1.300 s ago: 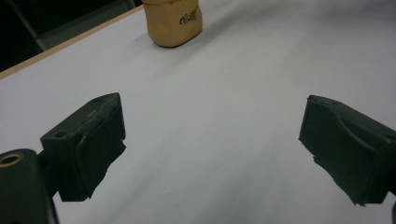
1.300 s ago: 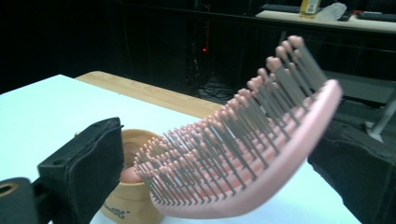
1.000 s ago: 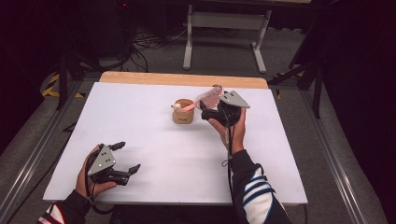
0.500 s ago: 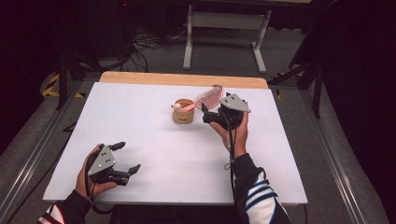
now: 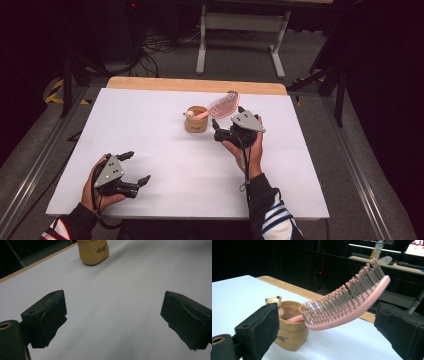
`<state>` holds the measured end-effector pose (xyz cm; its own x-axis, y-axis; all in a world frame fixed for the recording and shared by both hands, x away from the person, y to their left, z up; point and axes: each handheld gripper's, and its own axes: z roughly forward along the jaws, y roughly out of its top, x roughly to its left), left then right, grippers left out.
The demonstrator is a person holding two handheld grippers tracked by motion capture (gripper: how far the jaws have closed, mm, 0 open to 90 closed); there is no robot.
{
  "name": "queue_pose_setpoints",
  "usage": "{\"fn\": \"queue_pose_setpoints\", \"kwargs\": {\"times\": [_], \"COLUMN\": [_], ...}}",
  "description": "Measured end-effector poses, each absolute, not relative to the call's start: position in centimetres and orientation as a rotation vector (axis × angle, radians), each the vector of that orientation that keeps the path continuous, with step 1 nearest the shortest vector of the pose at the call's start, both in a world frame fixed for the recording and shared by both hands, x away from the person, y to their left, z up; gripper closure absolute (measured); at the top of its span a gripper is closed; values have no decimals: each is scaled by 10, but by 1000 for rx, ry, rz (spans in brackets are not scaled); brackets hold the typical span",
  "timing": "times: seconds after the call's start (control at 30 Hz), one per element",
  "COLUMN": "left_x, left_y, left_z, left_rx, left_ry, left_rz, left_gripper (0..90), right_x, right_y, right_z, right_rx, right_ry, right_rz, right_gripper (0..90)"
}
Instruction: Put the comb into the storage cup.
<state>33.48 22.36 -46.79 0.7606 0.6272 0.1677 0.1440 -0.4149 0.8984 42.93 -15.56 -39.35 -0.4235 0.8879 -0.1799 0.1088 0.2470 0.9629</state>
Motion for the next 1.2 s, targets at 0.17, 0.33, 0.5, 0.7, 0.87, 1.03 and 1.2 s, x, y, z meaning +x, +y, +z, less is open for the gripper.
{"fn": "queue_pose_setpoints", "kwargs": {"times": [0.17,0.33,0.5,0.7,0.87,1.03,1.2], "left_x": [334,334,333,333,333,333,333], "left_y": [222,222,222,222,222,223,223], "left_z": [-468,-468,-468,-468,-468,-468,-468], "left_rx": [1962,1967,1959,1958,1959,1959,1961], "left_ry": [581,579,575,576,576,576,577], "left_rz": [603,604,608,604,607,606,605], "left_gripper": [73,73,73,73,73,73,73], "right_x": [422,416,409,399,392,387,382], "right_y": [-159,-163,-162,-158,-155,-153,-152], "right_z": [-392,-392,-388,-383,-381,-380,-380], "right_rx": [902,879,836,778,748,731,719], "right_ry": [1723,1724,1731,1751,1755,1764,1765], "right_rz": [1264,1273,1301,1329,1337,1335,1338], "right_gripper": [65,67,67,80,80,79,76]}}
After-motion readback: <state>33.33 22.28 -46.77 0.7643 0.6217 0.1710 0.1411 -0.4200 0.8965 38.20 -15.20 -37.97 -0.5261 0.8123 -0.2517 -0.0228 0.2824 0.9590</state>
